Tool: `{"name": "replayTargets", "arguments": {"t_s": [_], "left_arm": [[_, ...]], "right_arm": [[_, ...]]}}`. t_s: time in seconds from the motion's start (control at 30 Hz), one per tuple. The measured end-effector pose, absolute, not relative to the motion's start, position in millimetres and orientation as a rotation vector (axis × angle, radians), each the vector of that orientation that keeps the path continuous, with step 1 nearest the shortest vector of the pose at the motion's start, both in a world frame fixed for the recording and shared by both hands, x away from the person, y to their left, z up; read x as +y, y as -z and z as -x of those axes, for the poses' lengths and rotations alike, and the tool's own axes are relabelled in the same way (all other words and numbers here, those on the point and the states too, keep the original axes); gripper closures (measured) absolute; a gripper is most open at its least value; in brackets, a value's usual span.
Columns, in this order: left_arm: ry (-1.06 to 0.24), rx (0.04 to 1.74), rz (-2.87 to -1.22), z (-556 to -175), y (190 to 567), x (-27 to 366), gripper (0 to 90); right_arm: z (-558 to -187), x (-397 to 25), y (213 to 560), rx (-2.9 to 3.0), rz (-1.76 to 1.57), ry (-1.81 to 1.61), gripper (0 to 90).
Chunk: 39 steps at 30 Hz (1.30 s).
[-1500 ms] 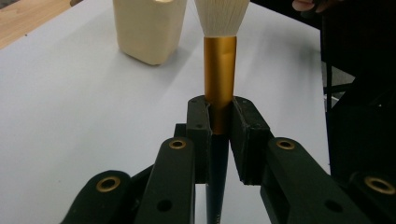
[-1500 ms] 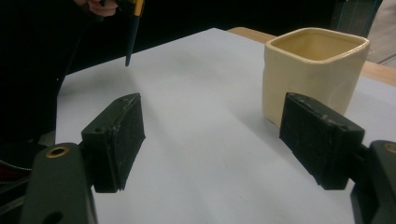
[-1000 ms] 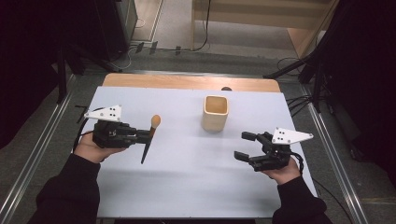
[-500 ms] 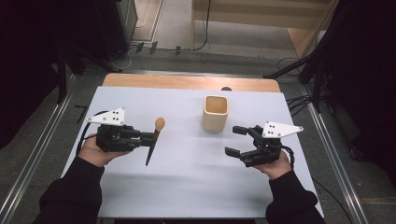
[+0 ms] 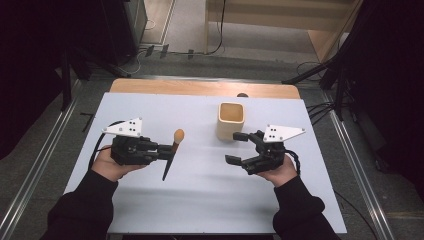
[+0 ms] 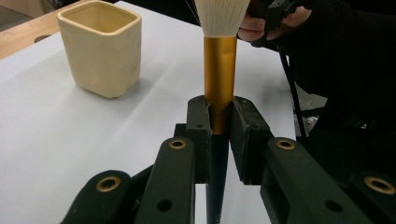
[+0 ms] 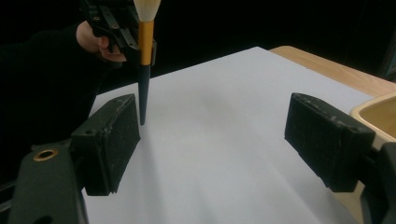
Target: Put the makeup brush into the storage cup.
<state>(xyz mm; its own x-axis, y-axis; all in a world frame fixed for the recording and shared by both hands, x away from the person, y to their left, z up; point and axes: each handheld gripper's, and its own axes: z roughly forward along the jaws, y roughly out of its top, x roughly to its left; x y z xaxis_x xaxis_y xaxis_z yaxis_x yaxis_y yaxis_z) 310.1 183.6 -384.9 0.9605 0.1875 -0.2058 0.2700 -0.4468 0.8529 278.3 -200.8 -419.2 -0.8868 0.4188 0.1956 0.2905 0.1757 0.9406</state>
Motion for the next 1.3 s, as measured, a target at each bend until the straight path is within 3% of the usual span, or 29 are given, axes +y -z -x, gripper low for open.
{"name": "replayTargets", "arguments": {"t_s": [1.07, 1.3], "left_arm": [[0.129, 0.286, -2.031, -308, 394, 151, 79.3], [0.125, 0.285, -2.044, -308, 396, 145, 79.3]], "right_arm": [[-293, -159, 408, 2.388, -0.598, -1.905, 26.4], [-296, -147, 407, 2.408, -0.574, -1.931, 32.2]]}}
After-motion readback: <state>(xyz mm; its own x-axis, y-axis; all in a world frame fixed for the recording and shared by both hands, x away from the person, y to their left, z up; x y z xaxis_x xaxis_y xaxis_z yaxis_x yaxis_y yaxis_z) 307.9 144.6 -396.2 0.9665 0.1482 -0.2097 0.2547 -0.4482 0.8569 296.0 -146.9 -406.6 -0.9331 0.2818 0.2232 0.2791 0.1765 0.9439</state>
